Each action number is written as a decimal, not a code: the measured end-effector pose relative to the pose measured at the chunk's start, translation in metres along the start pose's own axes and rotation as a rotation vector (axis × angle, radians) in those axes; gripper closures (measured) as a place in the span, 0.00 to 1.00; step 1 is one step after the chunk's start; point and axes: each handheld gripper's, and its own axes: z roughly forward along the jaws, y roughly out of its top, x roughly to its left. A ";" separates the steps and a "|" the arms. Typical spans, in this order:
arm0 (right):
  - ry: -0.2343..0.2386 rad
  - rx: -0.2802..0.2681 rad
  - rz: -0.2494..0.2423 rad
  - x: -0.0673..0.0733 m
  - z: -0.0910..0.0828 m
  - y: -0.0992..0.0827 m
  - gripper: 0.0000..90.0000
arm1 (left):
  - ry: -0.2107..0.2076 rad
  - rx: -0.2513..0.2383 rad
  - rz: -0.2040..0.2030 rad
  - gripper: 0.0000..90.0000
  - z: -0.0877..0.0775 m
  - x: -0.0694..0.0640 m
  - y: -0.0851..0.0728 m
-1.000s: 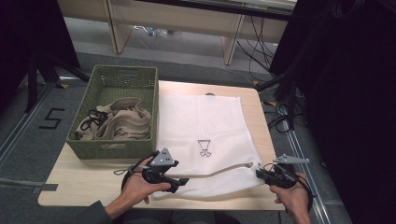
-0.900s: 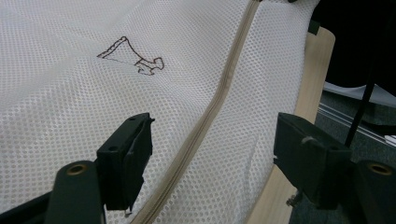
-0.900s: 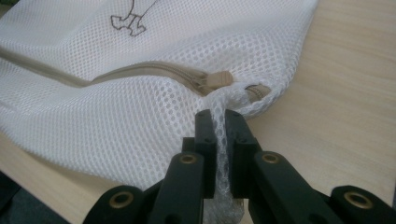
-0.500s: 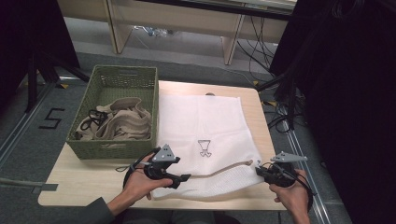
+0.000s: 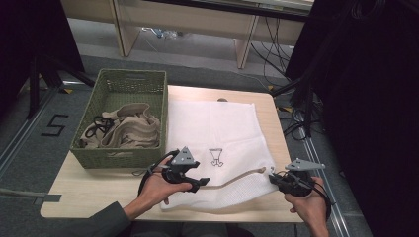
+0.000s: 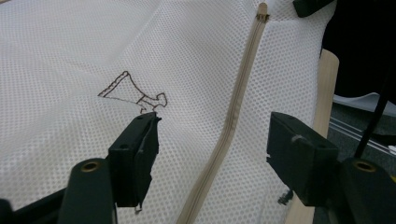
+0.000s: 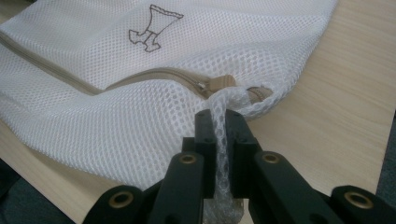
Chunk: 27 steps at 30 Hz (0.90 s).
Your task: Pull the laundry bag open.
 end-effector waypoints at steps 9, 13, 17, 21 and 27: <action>0.003 0.005 -0.027 0.004 -0.001 0.005 0.95 | -0.026 -0.011 0.069 0.49 0.033 -0.009 0.032; 0.005 0.003 -0.039 0.004 -0.001 0.006 0.95 | -0.048 0.000 0.092 0.51 0.049 -0.014 0.045; 0.010 0.007 -0.038 0.005 -0.001 0.006 0.95 | -0.063 0.018 0.118 0.53 0.064 -0.017 0.055; 0.021 -0.009 -0.061 0.008 -0.002 0.008 0.96 | -0.089 0.032 0.150 0.54 0.080 -0.022 0.063; 0.040 -0.028 -0.090 0.016 -0.004 0.014 0.96 | -0.098 0.058 0.211 0.57 0.099 -0.032 0.069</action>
